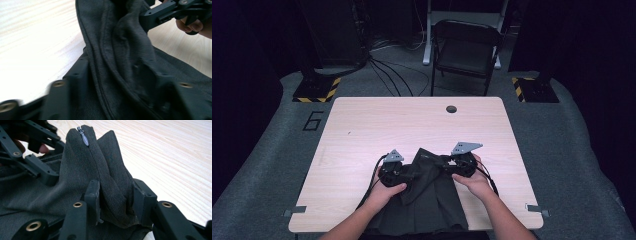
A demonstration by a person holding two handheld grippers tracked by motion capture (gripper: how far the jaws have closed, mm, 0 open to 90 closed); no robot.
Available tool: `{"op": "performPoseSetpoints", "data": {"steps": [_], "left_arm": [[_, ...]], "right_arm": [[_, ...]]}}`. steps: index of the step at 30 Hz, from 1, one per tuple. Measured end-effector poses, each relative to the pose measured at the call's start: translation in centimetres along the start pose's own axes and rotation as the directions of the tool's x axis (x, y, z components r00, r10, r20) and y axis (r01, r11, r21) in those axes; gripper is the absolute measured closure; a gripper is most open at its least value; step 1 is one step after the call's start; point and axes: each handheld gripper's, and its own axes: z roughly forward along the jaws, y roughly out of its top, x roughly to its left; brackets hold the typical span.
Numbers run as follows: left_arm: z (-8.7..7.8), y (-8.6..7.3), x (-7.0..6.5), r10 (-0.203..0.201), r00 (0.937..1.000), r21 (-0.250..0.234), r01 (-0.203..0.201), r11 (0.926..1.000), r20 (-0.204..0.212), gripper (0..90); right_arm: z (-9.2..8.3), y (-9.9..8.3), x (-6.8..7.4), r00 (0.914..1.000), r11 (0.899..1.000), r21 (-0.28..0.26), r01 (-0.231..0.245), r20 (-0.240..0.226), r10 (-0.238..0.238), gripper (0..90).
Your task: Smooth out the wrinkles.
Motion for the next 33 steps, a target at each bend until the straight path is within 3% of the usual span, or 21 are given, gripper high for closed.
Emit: {"op": "performPoseSetpoints", "data": {"steps": [5, 8, 14, 19, 22, 27, 33], "left_arm": [[-0.6, 0.1, -1.3, 0.067, 0.9977, -0.036, -0.067, 0.9971, -0.009, 68.9], [-0.9, 0.3, -1.2, 0.064, 0.9979, -0.048, -0.064, 0.9968, -0.002, 78.8], [-1.6, 1.4, -0.5, 0.052, 0.9986, -0.075, -0.051, 0.9959, 0.011, 81.3], [-2.4, 3.7, 0.3, 0.074, 0.9969, -0.088, -0.072, 0.9936, 0.027, 81.8], [-2.6, 5.3, 0.7, 0.095, 0.995, -0.085, -0.092, 0.9921, 0.03, 81.9], [-2.9, 7.6, 1.7, 0.108, 0.9934, -0.085, -0.104, 0.9909, 0.039, 82.0], [-3.9, 10.1, 3.1, 0.089, 0.9942, -0.108, -0.083, 0.9908, 0.06, 82.1]], "right_arm": [[-0.1, 0.1, 0.0, 0.9999, 1.0, -0.009, -0.012, 0.001, 0.012, 57.3], [-0.3, 0.3, 0.1, 0.9999, 1.0, -0.019, -0.009, 0.012, 0.009, 53.6], [-1.6, 1.2, 0.3, 0.9985, 0.998, -0.056, -0.029, 0.045, 0.031, 49.1], [-3.0, 1.9, 0.9, 0.9951, 0.994, -0.096, -0.05, 0.08, 0.058, 48.2], [-3.5, 2.1, 2.0, 0.9967, 0.994, -0.105, -0.028, 0.073, 0.036, 48.2], [-2.2, 2.0, 4.0, 0.9992, 0.997, -0.078, -0.01, 0.038, 0.013, 45.3], [1.2, 1.1, 6.1, 0.9999, 0.999, 0.034, 0.012, -0.01, -0.012, 43.4]]}}
